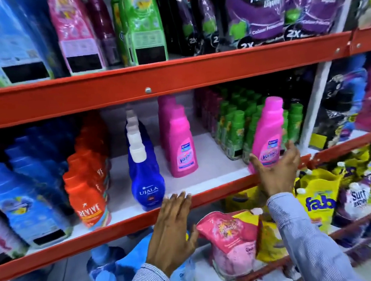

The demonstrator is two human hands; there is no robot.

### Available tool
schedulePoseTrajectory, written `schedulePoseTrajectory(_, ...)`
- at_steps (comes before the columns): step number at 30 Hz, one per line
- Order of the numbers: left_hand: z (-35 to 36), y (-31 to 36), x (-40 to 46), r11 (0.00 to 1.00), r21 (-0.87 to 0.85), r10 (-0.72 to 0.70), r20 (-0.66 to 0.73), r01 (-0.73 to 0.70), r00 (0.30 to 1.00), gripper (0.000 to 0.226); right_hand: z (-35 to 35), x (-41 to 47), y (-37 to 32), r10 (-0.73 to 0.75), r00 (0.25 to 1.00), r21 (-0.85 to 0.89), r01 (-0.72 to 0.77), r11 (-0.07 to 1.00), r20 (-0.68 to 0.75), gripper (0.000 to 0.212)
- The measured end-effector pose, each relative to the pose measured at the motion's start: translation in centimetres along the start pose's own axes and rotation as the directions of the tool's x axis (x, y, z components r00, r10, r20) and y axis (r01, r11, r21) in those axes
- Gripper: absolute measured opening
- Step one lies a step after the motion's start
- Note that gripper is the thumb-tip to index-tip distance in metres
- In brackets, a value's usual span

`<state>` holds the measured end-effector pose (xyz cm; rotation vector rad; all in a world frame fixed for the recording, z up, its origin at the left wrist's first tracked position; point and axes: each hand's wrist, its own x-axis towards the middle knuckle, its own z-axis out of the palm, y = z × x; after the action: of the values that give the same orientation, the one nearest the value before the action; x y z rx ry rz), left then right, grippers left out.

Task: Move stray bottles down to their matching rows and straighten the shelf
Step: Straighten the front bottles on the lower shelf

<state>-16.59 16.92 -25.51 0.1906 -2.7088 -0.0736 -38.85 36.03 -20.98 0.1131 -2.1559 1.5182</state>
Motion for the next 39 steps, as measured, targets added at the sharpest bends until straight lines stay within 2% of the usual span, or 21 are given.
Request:
schedulePoseTrajectory(3, 0.2, 0.0, -0.1, 1.0, -0.006, -0.009, 0.012, 0.009, 1.0, 0.075, 0.2, 1.3, 1.1, -0.01, 0.999, -0.036, 0.012, 0.999, 0.046, 0.096)
schedulePoseTrajectory(8, -0.2, 0.0, -0.8, 0.998, 0.014, -0.053, 0.017, 0.053, 0.998, 0.072, 0.1, 2.0, 1.5, -0.025, 0.999, -0.044, 0.026, 0.999, 0.026, 0.088)
schedulePoseTrajectory(12, -0.6, -0.5, -1.6, 0.998, 0.008, -0.065, 0.007, 0.065, 0.998, 0.074, 0.3, 0.6, 0.0, -0.101, 0.995, -0.02, 0.101, 0.995, 0.012, 0.083)
schedulePoseTrajectory(21, -1.2, -0.7, -2.0, 0.995, -0.037, -0.095, -0.014, 0.094, 0.995, 0.07, 4.2, -6.1, -6.8, -0.249, 0.948, 0.135, 0.225, 0.965, 0.197, 0.08)
schedulePoseTrajectory(27, -0.8, -0.7, -2.1, 0.992, -0.1, -0.079, -0.056, 0.073, 0.995, 0.074, 6.7, -8.7, -7.5, -0.219, 0.934, 0.082, 0.203, 0.976, 0.284, 0.079)
schedulePoseTrajectory(35, -0.6, -0.7, -2.2, 0.99, -0.119, -0.08, -0.083, 0.07, 0.993, 0.071, 7.2, -9.4, -7.1, -0.203, 0.941, 0.046, 0.198, 0.979, 0.269, 0.083)
schedulePoseTrajectory(39, -0.7, -0.9, -2.5, 0.989, -0.148, -0.036, -0.134, 0.016, 0.99, 0.075, 7.0, -9.6, -7.0, -0.212, 0.928, 0.054, 0.205, 0.977, 0.306, 0.088)
